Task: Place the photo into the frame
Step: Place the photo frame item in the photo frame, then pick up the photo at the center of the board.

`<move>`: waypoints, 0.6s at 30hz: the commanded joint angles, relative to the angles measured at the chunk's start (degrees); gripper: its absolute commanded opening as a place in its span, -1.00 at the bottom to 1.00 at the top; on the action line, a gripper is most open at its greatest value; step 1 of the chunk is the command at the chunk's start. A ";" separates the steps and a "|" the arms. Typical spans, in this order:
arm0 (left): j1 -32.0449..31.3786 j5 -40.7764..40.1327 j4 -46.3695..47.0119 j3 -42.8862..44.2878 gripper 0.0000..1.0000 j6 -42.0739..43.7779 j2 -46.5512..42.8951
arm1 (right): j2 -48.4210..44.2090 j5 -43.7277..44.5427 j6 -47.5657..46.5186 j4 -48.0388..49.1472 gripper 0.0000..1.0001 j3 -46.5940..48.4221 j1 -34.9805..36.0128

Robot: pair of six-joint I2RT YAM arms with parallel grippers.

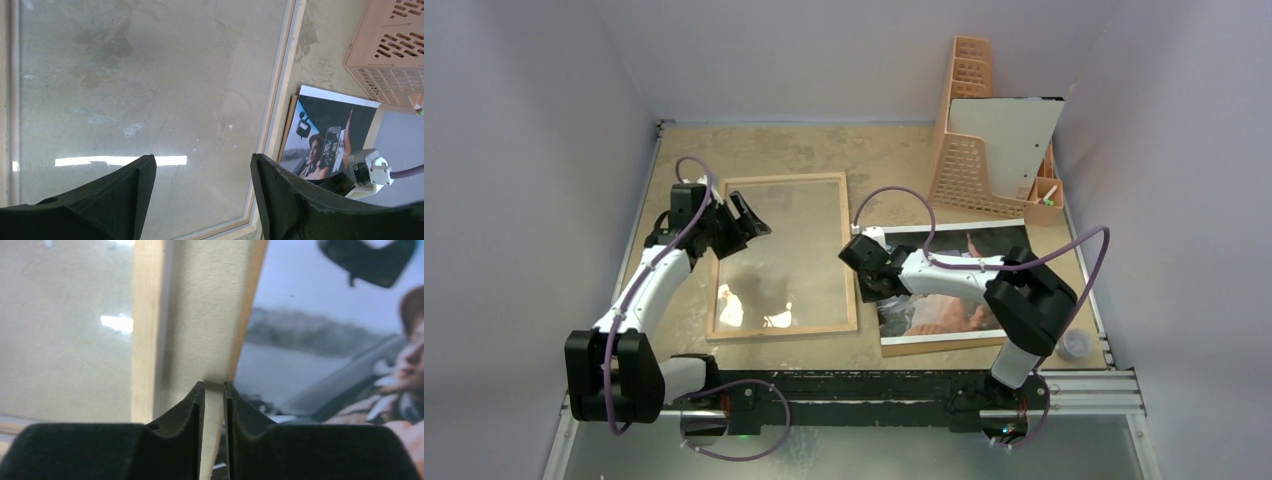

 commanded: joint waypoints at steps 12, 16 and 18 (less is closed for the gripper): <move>-9.46 7.49 10.34 -4.12 0.45 -5.65 -1.63 | -14.20 -10.96 4.49 9.49 -0.22 -3.97 -7.62; -14.69 8.62 15.64 -6.61 0.45 -10.91 -1.98 | -21.12 -6.00 7.11 8.89 0.14 -7.18 -15.22; -18.42 7.98 17.87 -7.21 0.45 -13.64 -1.58 | -22.81 -1.71 8.09 6.44 0.31 -8.13 -17.59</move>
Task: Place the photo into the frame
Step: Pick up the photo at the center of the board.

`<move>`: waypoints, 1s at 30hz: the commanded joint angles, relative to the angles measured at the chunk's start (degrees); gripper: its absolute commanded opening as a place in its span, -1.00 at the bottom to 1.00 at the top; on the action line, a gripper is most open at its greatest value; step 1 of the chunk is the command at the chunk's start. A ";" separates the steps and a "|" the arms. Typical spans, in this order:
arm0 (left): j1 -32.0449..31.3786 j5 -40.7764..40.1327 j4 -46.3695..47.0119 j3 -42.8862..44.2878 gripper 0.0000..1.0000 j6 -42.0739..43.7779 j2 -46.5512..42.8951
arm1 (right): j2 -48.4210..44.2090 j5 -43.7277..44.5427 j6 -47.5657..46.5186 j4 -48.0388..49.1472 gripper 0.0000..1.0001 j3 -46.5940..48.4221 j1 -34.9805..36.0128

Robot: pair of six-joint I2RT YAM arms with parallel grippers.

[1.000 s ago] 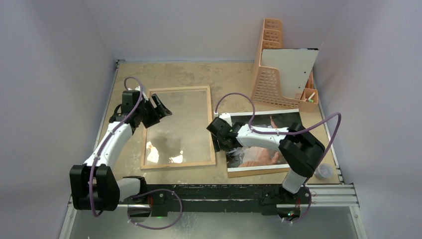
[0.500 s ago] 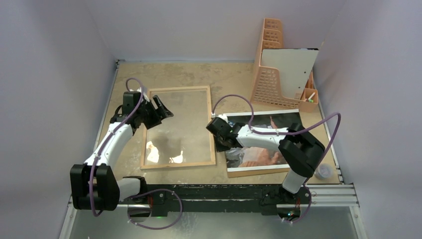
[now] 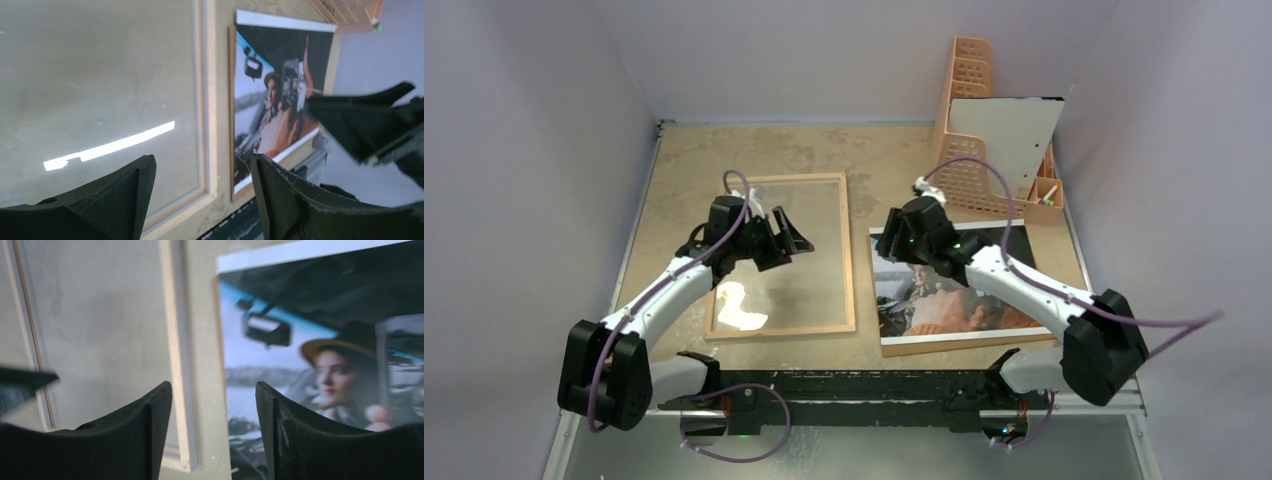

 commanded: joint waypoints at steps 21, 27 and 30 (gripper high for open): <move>-38.95 -9.54 20.57 7.90 0.25 -16.41 25.56 | -11.47 6.24 10.31 1.32 0.54 -22.38 -14.81; -39.57 -13.31 18.42 8.85 0.29 -18.72 27.85 | -10.03 3.40 10.18 3.72 0.54 -23.68 -16.16; -39.77 -13.35 18.80 8.87 0.31 -20.70 29.13 | -9.46 2.77 10.25 4.37 0.53 -24.20 -16.43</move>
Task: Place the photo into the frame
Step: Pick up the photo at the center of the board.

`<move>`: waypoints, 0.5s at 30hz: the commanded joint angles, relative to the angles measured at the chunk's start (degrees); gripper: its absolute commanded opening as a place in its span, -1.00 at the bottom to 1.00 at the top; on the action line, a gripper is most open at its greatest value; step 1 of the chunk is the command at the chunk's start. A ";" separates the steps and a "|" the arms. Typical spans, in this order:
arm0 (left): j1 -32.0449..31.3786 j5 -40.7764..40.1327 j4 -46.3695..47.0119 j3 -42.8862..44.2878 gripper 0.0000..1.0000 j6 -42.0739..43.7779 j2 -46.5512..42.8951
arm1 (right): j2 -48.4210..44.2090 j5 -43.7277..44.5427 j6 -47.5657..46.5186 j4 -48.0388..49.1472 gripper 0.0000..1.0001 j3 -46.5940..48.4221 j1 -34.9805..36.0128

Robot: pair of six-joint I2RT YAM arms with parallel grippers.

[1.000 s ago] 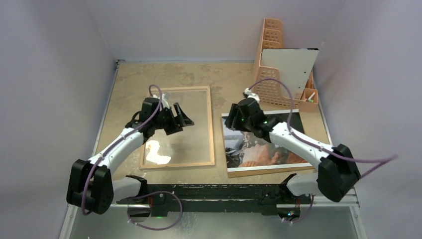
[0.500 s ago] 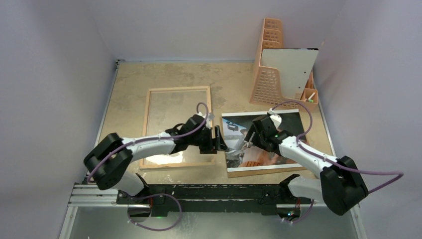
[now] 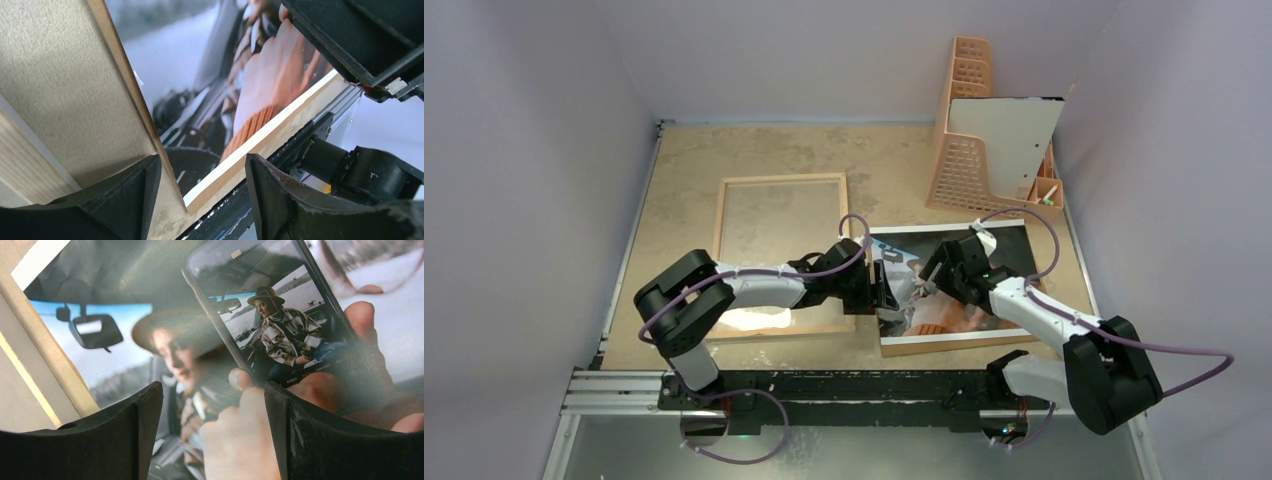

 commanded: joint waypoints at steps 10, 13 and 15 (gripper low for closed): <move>-0.78 -0.27 1.95 3.58 0.16 -6.39 3.38 | 0.94 -2.36 0.44 1.59 0.52 -2.09 -1.05; -0.82 -0.67 1.98 3.76 0.09 -6.45 2.51 | 1.20 -2.69 0.19 1.87 0.51 -2.12 -1.15; -0.77 -0.87 1.73 3.88 0.04 -6.32 1.95 | 1.52 -2.86 -0.09 1.98 0.51 -2.08 -1.24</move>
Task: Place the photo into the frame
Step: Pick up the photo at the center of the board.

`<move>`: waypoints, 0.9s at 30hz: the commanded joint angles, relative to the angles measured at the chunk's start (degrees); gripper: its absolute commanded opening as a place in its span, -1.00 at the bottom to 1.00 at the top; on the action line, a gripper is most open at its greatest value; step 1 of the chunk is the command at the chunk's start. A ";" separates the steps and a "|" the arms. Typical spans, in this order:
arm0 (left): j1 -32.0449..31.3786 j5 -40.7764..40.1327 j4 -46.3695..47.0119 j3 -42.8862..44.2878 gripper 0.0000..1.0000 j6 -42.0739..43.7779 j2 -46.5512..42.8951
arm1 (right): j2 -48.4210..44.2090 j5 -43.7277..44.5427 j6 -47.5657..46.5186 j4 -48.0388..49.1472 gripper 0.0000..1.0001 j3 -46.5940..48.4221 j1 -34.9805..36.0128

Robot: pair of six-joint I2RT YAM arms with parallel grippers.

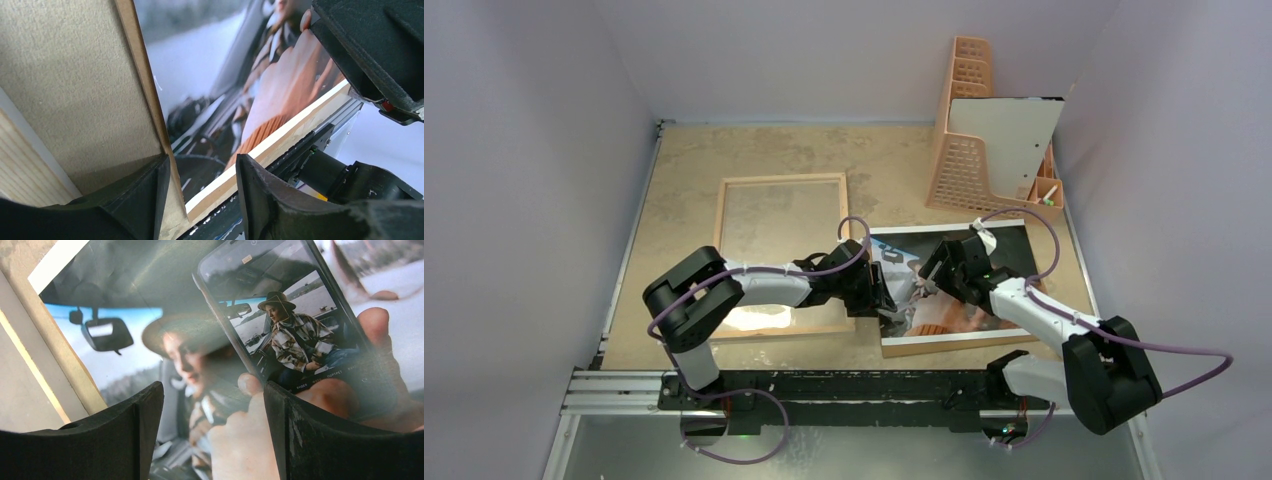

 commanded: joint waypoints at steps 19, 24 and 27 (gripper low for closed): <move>-0.43 -2.35 -1.01 4.23 -0.14 0.72 -2.78 | 1.94 -1.76 -1.01 -0.04 0.44 -1.41 -0.50; -0.36 -1.47 -0.13 3.98 -0.15 -0.24 -3.13 | 1.90 -1.84 -1.09 0.14 0.44 -1.40 -0.53; -0.37 -1.38 -0.27 3.65 -0.15 -1.11 -3.51 | 1.80 -1.93 -1.18 0.10 0.44 -1.51 -0.59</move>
